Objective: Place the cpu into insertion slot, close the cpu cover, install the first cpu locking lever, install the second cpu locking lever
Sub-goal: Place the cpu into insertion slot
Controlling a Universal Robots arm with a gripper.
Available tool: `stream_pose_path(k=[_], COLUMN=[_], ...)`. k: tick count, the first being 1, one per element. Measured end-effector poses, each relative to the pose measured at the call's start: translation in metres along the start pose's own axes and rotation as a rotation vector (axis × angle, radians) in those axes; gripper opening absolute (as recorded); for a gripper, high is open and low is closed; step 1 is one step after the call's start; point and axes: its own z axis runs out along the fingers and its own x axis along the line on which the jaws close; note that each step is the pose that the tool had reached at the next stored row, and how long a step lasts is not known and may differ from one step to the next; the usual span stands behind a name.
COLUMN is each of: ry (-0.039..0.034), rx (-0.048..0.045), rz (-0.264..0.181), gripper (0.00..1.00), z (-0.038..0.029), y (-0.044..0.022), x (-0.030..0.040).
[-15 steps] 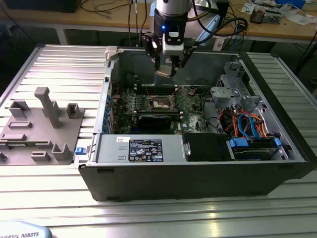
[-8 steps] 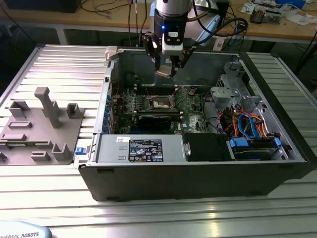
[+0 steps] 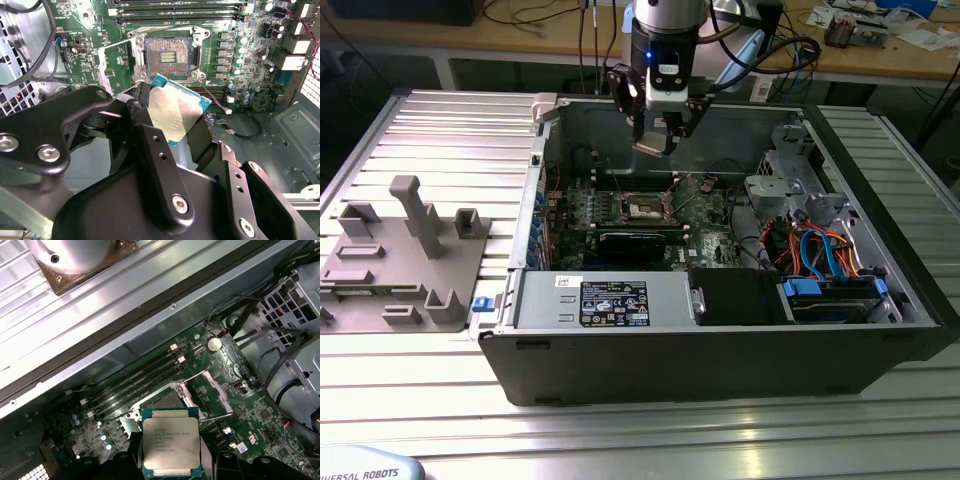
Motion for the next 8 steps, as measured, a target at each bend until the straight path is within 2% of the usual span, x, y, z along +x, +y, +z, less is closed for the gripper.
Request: stream_pose_path(k=[8], ry=[-0.0017], rx=[-0.0004], rz=[0.020], gripper=[0.54], z=[0.0001], y=[0.0000], x=[0.0000])
